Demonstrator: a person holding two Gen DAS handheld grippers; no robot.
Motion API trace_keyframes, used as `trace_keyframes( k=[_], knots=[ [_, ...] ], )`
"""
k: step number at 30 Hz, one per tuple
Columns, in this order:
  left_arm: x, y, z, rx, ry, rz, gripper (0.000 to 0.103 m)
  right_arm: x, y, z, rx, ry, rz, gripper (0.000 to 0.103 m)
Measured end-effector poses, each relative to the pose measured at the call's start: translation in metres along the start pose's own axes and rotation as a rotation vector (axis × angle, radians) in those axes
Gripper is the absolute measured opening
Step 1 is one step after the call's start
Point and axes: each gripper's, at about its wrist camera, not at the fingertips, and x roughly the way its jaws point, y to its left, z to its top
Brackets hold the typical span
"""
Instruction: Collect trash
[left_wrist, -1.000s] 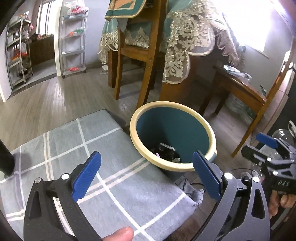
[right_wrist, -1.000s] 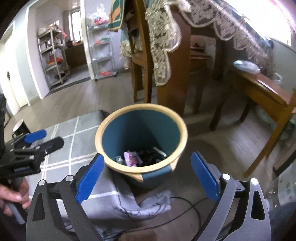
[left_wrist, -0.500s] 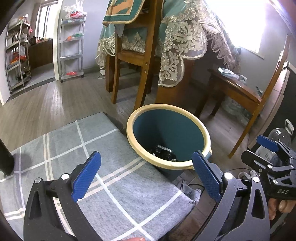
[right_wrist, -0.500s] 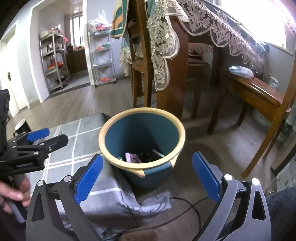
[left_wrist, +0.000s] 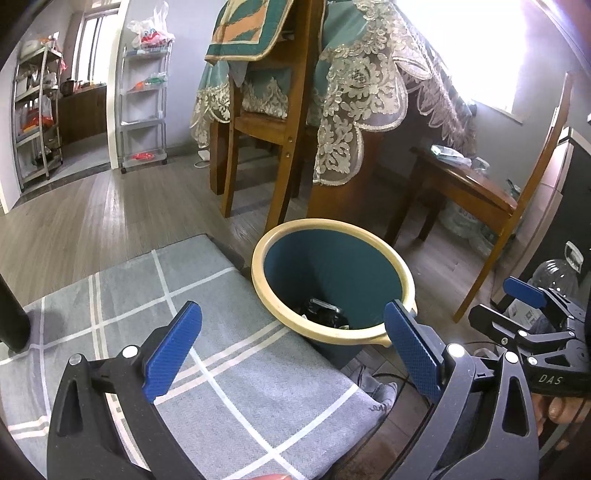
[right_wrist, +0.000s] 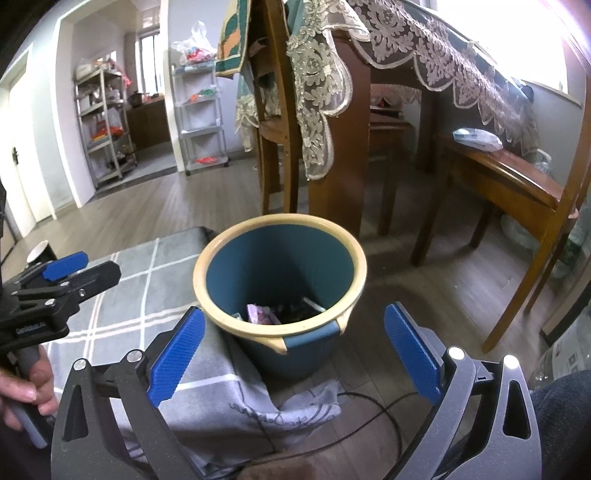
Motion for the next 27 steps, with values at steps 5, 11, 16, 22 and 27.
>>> trace_keyframes(
  k=[5,11,16,22,27],
  knots=[
    [0.0001,-0.0002,-0.0013,0.006,0.000,-0.004,0.097,0.0012,-0.0001,-0.0005,0.003,0.006,0.004,0.097],
    [-0.0002,-0.0008,-0.0016,0.005,-0.001,-0.002,0.097,0.0024,0.0008,-0.0002,0.002,0.011,0.008,0.097],
    [0.0000,-0.0003,-0.0013,0.006,0.000,-0.002,0.097,0.0023,0.0012,-0.0010,0.006,0.012,0.007,0.097],
    [0.0000,-0.0001,-0.0013,0.005,0.001,-0.002,0.097,0.0030,0.0010,-0.0015,0.007,0.013,0.007,0.097],
    [0.0004,0.0000,-0.0021,0.003,0.003,0.000,0.097,0.0028,0.0010,-0.0015,0.008,0.012,0.007,0.097]
  ],
)
